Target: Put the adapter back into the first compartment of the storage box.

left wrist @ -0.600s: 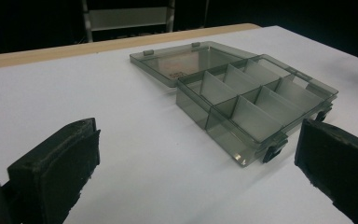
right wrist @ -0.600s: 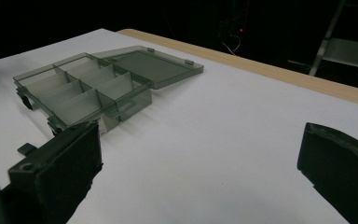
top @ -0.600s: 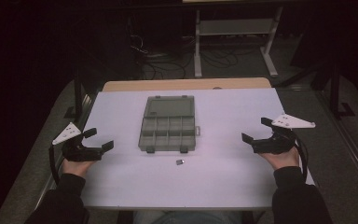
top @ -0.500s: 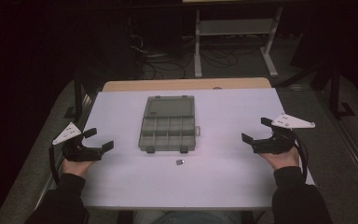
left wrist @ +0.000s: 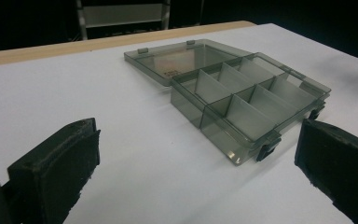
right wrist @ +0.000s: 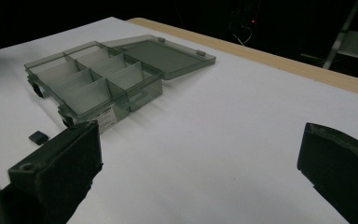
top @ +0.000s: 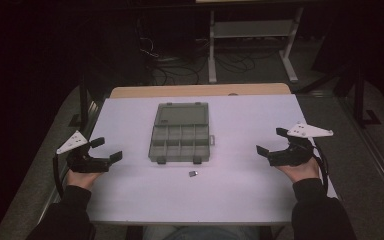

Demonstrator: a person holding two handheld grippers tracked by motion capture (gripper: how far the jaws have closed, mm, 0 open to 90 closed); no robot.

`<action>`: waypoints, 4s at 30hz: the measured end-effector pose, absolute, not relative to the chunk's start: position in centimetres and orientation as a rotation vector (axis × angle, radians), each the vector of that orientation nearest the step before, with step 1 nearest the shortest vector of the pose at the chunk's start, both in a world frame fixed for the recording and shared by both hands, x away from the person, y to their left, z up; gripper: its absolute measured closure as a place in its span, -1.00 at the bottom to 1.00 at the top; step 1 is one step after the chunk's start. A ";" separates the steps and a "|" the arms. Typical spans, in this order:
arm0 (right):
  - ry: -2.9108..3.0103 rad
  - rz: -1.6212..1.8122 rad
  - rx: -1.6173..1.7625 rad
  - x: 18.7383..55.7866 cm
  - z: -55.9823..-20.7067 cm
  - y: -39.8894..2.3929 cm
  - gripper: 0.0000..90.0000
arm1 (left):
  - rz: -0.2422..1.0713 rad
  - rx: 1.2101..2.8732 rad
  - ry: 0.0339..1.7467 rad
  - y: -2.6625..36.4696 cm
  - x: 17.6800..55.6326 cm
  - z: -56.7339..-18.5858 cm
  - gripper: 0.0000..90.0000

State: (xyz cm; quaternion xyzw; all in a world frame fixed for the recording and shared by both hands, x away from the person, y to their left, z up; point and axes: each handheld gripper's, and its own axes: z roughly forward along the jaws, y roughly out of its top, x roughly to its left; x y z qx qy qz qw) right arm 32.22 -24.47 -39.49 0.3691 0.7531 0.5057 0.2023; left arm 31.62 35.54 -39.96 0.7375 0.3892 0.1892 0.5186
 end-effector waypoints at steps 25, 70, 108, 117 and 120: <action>2.126 1.398 1.018 32.0 -39.5 -24.1 -1.00 | 0.471 1.968 0.782 32.1 31.7 -36.9 -1.00; 2.145 1.394 1.005 31.9 -39.5 -24.0 -1.00 | 0.274 2.228 0.535 24.0 33.8 -36.2 -1.00; 2.169 1.375 0.996 31.9 -39.6 -23.8 -1.00 | 0.152 2.369 0.352 18.5 32.8 -38.0 -0.99; 2.176 1.368 0.996 31.9 -39.7 -23.7 -1.00 | 0.143 2.403 0.304 17.1 32.5 -38.7 -0.91; 2.179 1.364 0.995 31.9 -39.7 -23.7 -1.00 | 0.127 2.408 0.289 16.8 32.4 -38.9 -0.87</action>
